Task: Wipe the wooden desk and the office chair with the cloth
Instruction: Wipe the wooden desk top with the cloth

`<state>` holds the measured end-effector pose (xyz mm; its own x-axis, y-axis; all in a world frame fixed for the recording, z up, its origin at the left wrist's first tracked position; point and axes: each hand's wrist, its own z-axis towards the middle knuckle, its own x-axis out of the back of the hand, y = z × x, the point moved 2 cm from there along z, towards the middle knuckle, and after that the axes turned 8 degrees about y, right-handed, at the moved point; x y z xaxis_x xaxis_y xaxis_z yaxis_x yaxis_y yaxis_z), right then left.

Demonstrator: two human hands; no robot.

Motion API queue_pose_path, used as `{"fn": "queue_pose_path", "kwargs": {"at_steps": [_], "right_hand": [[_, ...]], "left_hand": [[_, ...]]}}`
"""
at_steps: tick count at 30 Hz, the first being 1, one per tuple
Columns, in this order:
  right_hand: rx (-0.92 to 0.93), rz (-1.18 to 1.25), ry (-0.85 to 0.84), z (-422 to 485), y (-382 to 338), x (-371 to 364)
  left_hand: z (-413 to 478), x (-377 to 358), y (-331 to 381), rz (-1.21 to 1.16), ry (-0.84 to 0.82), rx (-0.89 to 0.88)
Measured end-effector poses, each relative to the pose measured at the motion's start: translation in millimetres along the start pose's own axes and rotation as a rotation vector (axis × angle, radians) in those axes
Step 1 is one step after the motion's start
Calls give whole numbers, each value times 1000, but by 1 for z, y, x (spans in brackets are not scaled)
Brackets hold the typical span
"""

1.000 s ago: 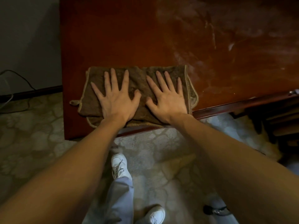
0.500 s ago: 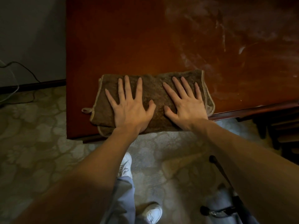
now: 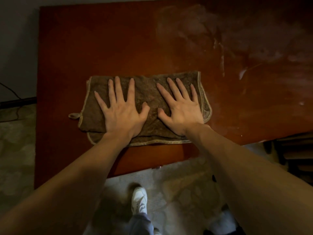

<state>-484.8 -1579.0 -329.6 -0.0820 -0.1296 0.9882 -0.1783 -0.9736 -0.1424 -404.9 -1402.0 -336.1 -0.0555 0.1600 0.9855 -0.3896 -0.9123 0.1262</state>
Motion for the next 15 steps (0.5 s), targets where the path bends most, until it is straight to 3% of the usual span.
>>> {"fn": "queue_pose_path", "kwargs": {"at_steps": [15], "right_hand": [[28,-19,6,134,56,0]], "left_hand": [[127,-18,30,-1,5,90]]}}
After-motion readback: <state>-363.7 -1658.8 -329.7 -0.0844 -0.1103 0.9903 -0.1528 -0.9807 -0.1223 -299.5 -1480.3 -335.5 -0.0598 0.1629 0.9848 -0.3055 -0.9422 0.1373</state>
